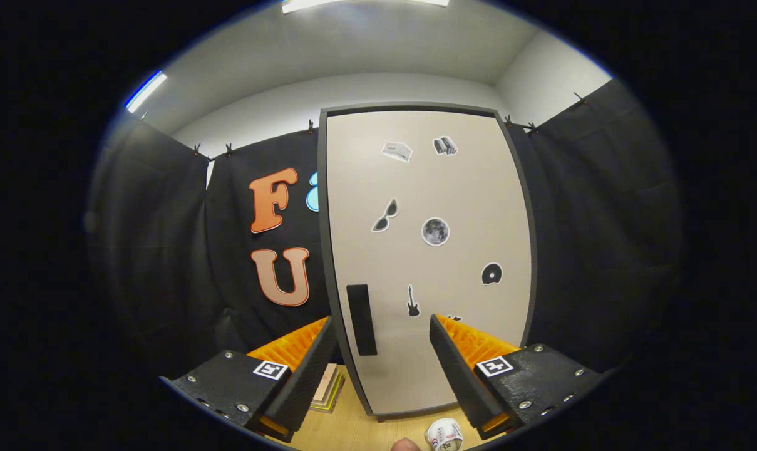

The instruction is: Open the shoe cabinet door, grab the shoes and put them into the shoe cabinet, then close the shoe cabinet door.

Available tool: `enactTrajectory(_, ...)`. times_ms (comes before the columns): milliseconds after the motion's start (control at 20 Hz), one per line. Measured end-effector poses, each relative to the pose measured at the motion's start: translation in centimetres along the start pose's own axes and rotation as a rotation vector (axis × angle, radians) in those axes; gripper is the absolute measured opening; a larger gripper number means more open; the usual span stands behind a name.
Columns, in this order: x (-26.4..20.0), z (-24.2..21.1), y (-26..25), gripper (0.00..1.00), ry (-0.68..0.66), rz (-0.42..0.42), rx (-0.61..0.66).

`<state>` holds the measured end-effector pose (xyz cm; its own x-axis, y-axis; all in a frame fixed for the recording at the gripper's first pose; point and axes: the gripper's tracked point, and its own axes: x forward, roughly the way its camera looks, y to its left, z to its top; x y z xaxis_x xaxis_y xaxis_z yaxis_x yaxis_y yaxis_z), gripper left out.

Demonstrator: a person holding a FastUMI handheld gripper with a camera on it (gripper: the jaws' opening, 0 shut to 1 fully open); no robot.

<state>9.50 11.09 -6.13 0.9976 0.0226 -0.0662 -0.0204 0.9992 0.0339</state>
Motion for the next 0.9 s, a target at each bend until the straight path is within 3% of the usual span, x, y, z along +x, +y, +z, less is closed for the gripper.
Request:
enactTrajectory(500,10.0,-3.9,2.2,0.90,0.033,0.033,0.011)
enactTrajectory(700,12.3,-4.8,2.5,0.77,0.030,0.031,-0.010)
enactTrajectory(900,13.0,-5.0,3.3,0.52,0.023,0.048,-0.013)
